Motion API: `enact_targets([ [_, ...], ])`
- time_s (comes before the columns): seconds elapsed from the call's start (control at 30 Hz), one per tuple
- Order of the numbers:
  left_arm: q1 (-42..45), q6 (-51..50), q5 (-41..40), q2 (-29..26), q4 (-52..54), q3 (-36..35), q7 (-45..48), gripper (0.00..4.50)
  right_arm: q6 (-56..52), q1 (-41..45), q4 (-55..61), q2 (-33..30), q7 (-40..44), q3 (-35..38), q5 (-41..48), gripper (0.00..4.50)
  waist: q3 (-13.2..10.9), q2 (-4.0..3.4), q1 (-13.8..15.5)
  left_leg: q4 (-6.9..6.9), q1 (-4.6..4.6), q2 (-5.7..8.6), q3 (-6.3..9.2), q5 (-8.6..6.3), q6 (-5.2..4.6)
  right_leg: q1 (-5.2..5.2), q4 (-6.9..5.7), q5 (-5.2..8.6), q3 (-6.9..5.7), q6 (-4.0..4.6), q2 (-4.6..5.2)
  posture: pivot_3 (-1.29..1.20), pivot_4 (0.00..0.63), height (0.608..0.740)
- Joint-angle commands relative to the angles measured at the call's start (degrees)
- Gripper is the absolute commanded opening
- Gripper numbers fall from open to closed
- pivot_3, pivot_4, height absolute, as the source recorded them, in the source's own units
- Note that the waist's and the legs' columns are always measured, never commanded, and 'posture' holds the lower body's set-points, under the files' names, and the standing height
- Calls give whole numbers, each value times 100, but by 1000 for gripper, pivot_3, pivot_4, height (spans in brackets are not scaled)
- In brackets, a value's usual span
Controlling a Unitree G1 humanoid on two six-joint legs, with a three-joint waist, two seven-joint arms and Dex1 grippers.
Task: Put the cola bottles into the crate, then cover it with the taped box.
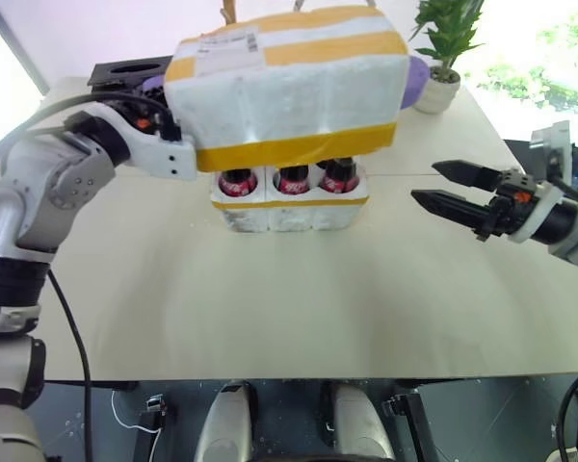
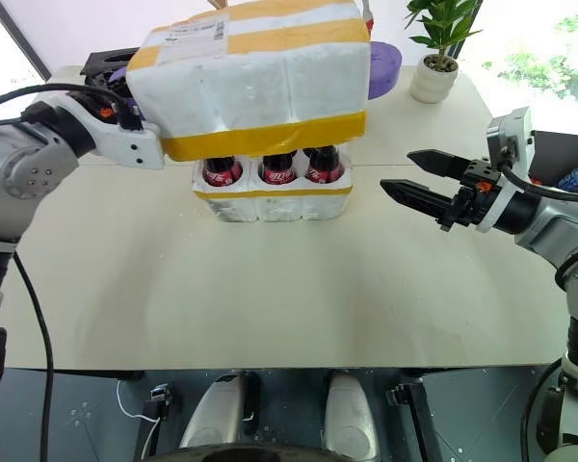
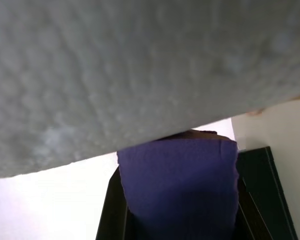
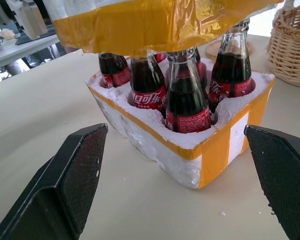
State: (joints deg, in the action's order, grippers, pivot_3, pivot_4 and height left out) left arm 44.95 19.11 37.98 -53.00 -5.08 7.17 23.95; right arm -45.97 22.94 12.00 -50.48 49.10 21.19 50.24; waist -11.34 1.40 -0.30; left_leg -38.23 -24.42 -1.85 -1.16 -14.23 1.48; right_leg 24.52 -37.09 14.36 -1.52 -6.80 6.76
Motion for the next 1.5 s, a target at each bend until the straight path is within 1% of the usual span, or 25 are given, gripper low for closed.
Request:
enact_targets([
  [0.03,103,13,-101,25,385,-108,39,328,97,2,88,27,-76,228,38,4500,0,0,-2,0,0,0,0,0,0,0,0,0,0,0,0,0,150,736],
  [0.2,50,3,67,-115,341,-127,95,328,68,7,149,76,-209,239,106,4500,0,0,-16,1,1,0,0,0,0,0,0,0,0,0,0,0,150,736],
  [0.33,-116,-55,366,-269,104,18,158,328,45,41,171,101,-275,225,131,4500,0,0,-21,1,1,0,0,0,0,0,0,0,0,0,0,0,150,736],
  [0.43,-331,4,453,-269,13,148,181,328,72,35,189,65,-260,193,89,4500,1,-1,-27,1,2,0,0,0,0,0,0,0,0,0,0,0,150,736],
  [0.53,-297,229,708,-284,-85,284,-79,328,40,26,215,34,-248,195,113,4500,0,-1,-27,2,3,-1,0,0,0,0,0,0,0,0,-1,0,150,736],
  [0.7,-72,763,1346,-316,-373,598,-899,328,30,34,330,60,-320,127,84,4500,1,-1,-24,2,2,-1,0,0,-1,0,0,0,0,0,-1,0,150,736],
  [0.77,20,850,1485,-266,-444,661,-1113,328,15,82,345,119,-397,94,99,4500,1,-1,-24,2,2,-1,0,0,0,0,0,0,0,0,-1,0,150,736],
  [0.9,153,884,1582,-206,-610,719,-1212,328,10,123,379,233,-497,14,114,4500,1,-1,-24,2,2,-1,0,0,0,0,0,0,0,0,-1,0,150,736],
  [1.03,-118,928,1555,-234,-453,740,-1182,328,35,101,362,314,-507,-21,109,4500,1,-1,-21,2,1,0,0,0,0,0,0,0,0,0,-1,0,150,736],
  [1.17,-208,796,1476,-172,-404,697,-1084,328,72,32,337,317,-422,-69,54,4500,1,-1,-19,2,1,0,0,0,0,0,0,0,0,0,-1,0,150,736],
  [1.23,-243,784,1364,-171,-350,640,-1039,1361,106,-16,309,269,-343,-114,-11,4500,1,-1,-19,2,2,0,0,0,0,0,0,0,0,0,-1,0,150,736],
  [1.27,-278,769,1323,-204,-304,594,-1024,1688,150,-55,277,238,-280,-143,-73,4500,2,-1,-20,2,1,0,0,0,0,0,0,0,0,0,-1,0,150,736],
  [1.3,-316,753,1289,-237,-263,544,-1016,2294,179,-80,243,221,-233,-157,-117,4500,2,-2,-18,2,2,0,0,0,0,0,0,0,0,0,0,0,150,736],
  [1.4,-469,781,1195,-404,-128,354,-1057,3747,223,-74,137,209,-134,-167,-194,4500,2,-2,-18,1,1,0,0,0,0,0,0,0,0,0,-1,0,150,736],
  [1.5,-760,983,973,-633,99,54,-1273,3747,220,-45,80,214,-61,-167,-234,4500,2,-1,-13,1,1,-1,0,0,0,0,0,0,0,0,0,0,150,736],
])
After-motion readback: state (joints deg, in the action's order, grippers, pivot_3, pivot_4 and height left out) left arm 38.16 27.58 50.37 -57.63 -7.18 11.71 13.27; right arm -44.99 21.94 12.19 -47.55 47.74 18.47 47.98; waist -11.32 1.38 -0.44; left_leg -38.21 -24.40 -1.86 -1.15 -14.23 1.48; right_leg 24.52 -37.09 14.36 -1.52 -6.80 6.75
